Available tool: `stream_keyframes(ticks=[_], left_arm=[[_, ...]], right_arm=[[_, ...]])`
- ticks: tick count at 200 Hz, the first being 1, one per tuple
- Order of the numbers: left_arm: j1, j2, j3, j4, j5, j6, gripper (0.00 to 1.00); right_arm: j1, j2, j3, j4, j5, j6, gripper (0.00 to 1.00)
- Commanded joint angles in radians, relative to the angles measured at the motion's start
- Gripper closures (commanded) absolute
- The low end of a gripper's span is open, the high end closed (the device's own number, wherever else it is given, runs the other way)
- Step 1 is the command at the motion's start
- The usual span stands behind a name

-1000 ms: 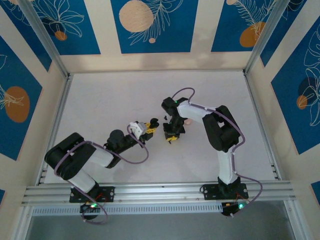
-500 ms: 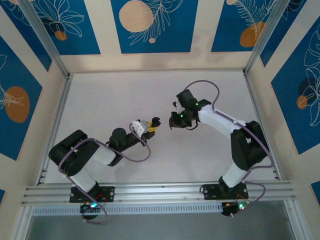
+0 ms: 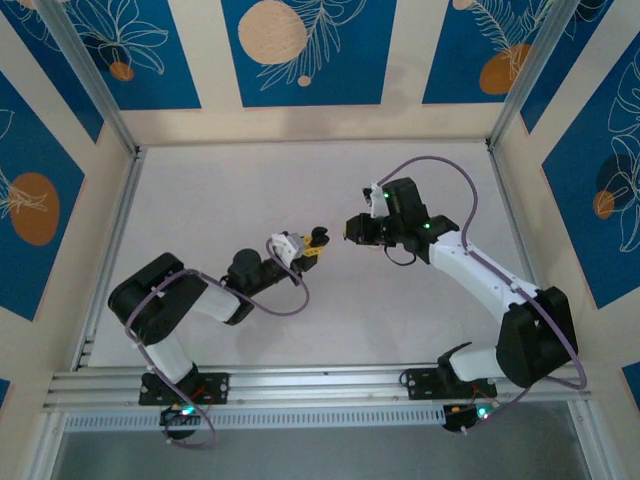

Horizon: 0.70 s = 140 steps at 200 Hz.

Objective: Insert wireless bluetooth earbuds into charging case

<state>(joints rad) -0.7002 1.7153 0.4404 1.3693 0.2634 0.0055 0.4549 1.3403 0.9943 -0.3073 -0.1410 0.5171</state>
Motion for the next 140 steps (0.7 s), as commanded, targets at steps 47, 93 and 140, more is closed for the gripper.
stream_keyframes(ticks=[47,93,140], left_arm=[[-0.030,0.037,0.072,0.037,-0.001,-0.024,0.91],[-0.030,0.037,0.084,0.037,0.011,-0.025,0.90],[-0.032,0.013,0.083,0.037,0.013,-0.027,0.90]], right_arm=[[-0.008,-0.116,-0.064,0.208,-0.114,-0.007,0.87],[-0.006,-0.132,-0.092,0.307,-0.187,0.012,0.87],[-0.003,-0.124,-0.126,0.350,-0.184,0.035,0.87]])
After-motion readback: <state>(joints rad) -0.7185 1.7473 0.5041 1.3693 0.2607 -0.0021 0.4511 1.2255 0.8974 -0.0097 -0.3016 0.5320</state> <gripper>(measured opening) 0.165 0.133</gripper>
